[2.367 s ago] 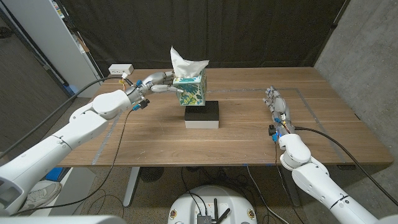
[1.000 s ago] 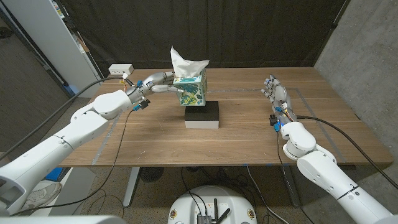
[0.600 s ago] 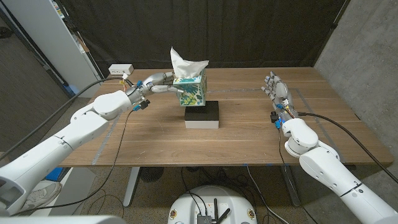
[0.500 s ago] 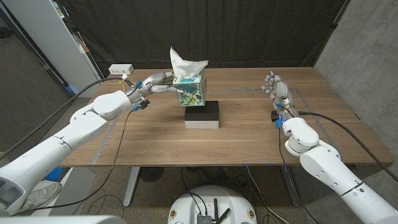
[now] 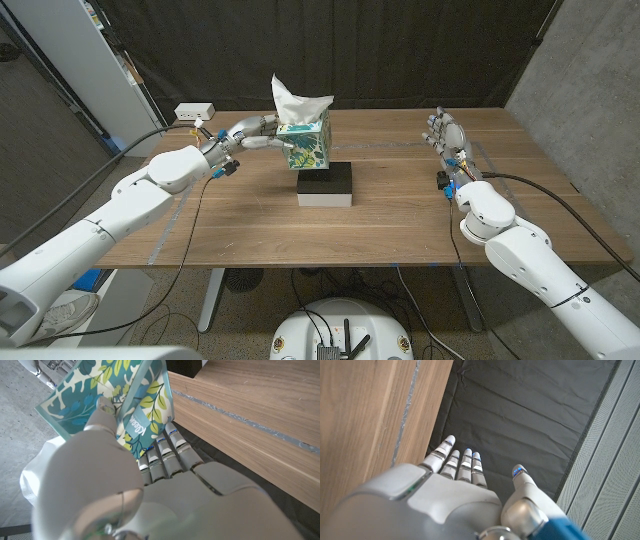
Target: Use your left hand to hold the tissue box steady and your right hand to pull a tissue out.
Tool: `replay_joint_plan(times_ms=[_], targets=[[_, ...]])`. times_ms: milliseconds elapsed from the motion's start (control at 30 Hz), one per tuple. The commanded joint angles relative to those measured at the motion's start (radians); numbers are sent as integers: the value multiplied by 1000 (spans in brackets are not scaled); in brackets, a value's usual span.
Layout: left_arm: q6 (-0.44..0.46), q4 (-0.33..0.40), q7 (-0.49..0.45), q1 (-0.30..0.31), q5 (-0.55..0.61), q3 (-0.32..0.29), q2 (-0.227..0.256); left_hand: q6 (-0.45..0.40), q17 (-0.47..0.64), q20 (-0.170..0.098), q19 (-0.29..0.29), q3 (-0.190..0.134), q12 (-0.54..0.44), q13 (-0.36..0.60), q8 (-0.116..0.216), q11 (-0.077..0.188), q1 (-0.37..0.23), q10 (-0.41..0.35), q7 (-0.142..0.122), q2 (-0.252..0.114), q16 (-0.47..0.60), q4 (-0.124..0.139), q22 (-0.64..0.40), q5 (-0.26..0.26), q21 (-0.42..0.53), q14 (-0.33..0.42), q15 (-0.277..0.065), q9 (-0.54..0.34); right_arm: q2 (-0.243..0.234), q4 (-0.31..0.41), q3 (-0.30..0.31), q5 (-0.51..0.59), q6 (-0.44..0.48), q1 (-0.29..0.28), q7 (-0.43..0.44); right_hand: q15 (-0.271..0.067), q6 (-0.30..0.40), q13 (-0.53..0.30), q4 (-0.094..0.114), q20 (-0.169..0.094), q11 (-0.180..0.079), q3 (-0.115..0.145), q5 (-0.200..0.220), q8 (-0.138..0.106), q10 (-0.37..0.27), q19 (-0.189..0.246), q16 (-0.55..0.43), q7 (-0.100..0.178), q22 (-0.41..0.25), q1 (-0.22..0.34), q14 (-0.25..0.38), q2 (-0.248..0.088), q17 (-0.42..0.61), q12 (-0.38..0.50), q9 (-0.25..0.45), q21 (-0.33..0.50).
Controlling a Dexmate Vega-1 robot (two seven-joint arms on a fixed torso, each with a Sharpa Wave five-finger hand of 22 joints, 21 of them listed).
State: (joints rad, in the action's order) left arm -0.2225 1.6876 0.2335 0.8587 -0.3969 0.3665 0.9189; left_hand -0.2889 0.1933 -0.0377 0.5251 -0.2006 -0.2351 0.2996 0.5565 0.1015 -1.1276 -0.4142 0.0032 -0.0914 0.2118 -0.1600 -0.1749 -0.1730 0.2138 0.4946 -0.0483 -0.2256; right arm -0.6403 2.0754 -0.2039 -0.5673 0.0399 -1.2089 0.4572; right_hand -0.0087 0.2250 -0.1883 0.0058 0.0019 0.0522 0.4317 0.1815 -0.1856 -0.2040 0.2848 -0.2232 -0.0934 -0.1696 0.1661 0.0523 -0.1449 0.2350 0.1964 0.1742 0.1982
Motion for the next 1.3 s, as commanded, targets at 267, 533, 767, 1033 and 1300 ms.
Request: replay_joint_plan(times_ms=[267, 533, 767, 1033, 1300], targets=[[-4, -7, 13, -11, -1, 1, -2, -5, 2, -8, 3, -10, 0, 7, 7, -2, -3, -9, 2, -13, -1, 0, -3, -8, -7, 7, -105, -2, -25, 78, 5, 0, 128, 38, 57, 10, -2, -5, 4, -1, 8, 1, -3, -2, 4, 4, -7, -7, -6, -3, -1, -24, 4, -1, 5, 4], [-6, -6, 10, -12, 2, 1, -3, -7, 2, -10, 5, -11, 0, 8, 9, 2, -4, -13, 1, -11, 0, -2, -3, -7, -6, 8, -107, -2, -28, 96, 5, 4, 152, 51, 69, 10, -5, -5, 6, -1, 12, 2, -3, -1, 5, 4, -7, -7, -6, -4, -4, -24, 6, -2, 5, 4], [-6, -5, 9, -14, 5, 4, -6, -5, 2, -10, 4, -12, 1, 10, 8, -1, -5, -12, 0, -11, 0, -2, -3, -8, -7, 7, -108, -2, -34, 115, 18, 6, 165, 52, 77, 11, -6, -5, 7, -1, 12, 2, -3, -1, 6, 3, -7, -8, -6, -4, -5, -24, 6, -2, 5, 3], [-2, -1, 7, -13, 7, 5, -6, -5, 3, -10, 3, -13, 2, 11, 9, 2, -4, -13, 2, -13, 0, -1, -3, -8, -8, 6, -107, -2, -35, 129, 38, -5, 167, 48, 77, 11, -7, -5, 8, 1, 11, 2, -3, -1, 6, 3, -7, -8, -6, -5, -6, -23, 8, -1, 5, 3], [-5, 4, 2, -4, 5, 1, -4, -5, 3, -10, 3, -14, 2, 12, 10, 0, -3, -13, 1, -12, 0, -1, -3, -7, -8, 7, -107, -2, -40, 138, 44, -10, 180, 46, 76, 12, -8, -5, 11, 1, 13, 0, -3, -1, 7, 2, -8, -10, -6, -9, -7, -22, 9, -1, 5, 3]])
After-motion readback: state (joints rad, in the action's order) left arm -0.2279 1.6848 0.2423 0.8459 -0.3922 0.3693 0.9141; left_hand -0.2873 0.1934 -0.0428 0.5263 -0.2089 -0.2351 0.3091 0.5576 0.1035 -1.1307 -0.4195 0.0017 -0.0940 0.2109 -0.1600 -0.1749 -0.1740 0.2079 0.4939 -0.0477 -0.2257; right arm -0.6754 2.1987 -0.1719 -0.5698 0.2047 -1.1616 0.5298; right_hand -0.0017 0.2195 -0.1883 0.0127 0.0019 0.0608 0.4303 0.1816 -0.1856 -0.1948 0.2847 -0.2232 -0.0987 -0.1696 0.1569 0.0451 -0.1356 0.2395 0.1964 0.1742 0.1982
